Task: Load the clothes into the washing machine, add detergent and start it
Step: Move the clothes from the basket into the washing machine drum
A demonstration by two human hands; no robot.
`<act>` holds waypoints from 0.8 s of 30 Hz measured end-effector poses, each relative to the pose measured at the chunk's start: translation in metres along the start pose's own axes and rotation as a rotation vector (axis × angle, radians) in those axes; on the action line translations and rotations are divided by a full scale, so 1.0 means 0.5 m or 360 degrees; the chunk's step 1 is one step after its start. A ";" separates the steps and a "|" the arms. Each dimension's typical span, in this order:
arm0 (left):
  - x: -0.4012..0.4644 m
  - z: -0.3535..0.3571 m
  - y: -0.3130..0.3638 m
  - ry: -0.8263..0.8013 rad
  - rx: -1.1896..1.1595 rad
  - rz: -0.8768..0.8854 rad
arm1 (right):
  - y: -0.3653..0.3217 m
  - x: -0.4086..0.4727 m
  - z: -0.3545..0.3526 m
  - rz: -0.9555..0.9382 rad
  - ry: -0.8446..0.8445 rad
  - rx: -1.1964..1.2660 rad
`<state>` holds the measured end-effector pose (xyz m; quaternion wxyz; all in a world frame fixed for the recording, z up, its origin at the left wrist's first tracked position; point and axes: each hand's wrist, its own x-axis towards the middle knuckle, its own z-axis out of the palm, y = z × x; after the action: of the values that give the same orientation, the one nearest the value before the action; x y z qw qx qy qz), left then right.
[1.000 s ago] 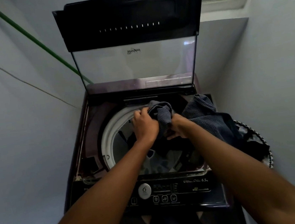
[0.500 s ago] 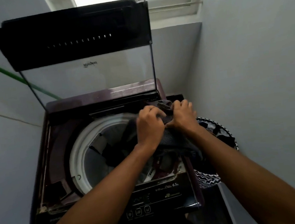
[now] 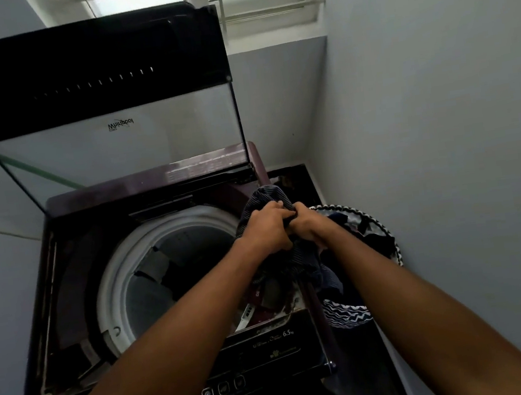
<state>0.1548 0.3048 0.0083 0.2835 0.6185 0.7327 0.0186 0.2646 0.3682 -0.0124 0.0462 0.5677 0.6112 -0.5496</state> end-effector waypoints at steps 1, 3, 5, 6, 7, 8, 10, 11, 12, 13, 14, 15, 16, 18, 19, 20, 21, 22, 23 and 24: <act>0.002 0.003 -0.003 -0.0010 -0.0014 -0.0014 | -0.006 0.001 0.001 0.0010 0.0007 -0.0043; 0.000 0.012 -0.005 0.0010 -0.0069 -0.0040 | -0.013 0.000 0.004 -0.0005 0.0068 -0.0141; -0.009 0.022 -0.003 0.0109 -0.0175 -0.0079 | -0.015 -0.004 0.008 -0.0075 0.0178 -0.0219; -0.014 0.027 -0.003 0.0178 -0.0241 -0.0090 | -0.015 -0.008 0.011 -0.0130 0.0247 -0.0287; -0.019 0.032 -0.004 0.0248 -0.0320 -0.0100 | -0.015 -0.012 0.015 -0.0189 0.0309 -0.0371; -0.024 0.037 -0.007 0.0314 -0.0403 -0.0102 | -0.016 -0.018 0.020 -0.0250 0.0359 -0.0451; -0.035 0.041 -0.019 0.0415 -0.0579 -0.0112 | -0.030 -0.032 0.031 -0.0361 0.0410 -0.0582; -0.039 0.039 -0.026 0.0441 -0.0652 -0.0124 | -0.039 -0.037 0.036 -0.0400 0.0431 -0.0645; -0.047 0.033 -0.035 0.0457 -0.0712 -0.0146 | -0.051 -0.041 0.043 -0.0422 0.0436 -0.0701; -0.055 0.025 -0.046 0.0466 -0.0756 -0.0169 | -0.063 -0.042 0.050 -0.0437 0.0430 -0.0723; -0.063 0.015 -0.058 0.0485 -0.0791 -0.0191 | -0.078 -0.043 0.057 -0.0455 0.0407 -0.0712; -0.071 0.004 -0.072 0.0520 -0.0827 -0.0212 | -0.094 -0.041 0.067 -0.0475 0.0381 -0.0670; -0.075 -0.007 -0.082 0.0555 -0.0860 -0.0239 | -0.107 -0.041 0.072 -0.0505 0.0368 -0.0623; -0.091 -0.029 -0.112 0.0643 -0.0904 -0.0312 | -0.142 -0.040 0.098 -0.0555 0.0337 -0.0538; -0.103 -0.039 -0.129 0.0677 -0.0920 -0.0353 | -0.160 -0.039 0.117 -0.0583 0.0317 -0.0506; -0.117 -0.048 -0.150 0.0703 -0.0932 -0.0391 | -0.179 -0.038 0.139 -0.0609 0.0287 -0.0478; -0.124 -0.056 -0.157 0.0720 -0.0946 -0.0411 | -0.190 -0.037 0.149 -0.0621 0.0263 -0.0447; -0.140 -0.063 -0.177 0.0751 -0.0960 -0.0455 | -0.207 -0.039 0.173 -0.0651 0.0212 -0.0428; -0.159 -0.068 -0.200 0.0794 -0.0968 -0.0501 | -0.225 -0.038 0.201 -0.0680 0.0165 -0.0404; -0.176 -0.072 -0.222 0.0845 -0.0968 -0.0542 | -0.241 -0.038 0.227 -0.0717 0.0130 -0.0388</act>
<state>0.0463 0.2098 0.0311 0.2535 0.3509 0.8328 0.3450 0.1171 0.3036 0.0310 -0.0340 0.4293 0.7852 -0.4449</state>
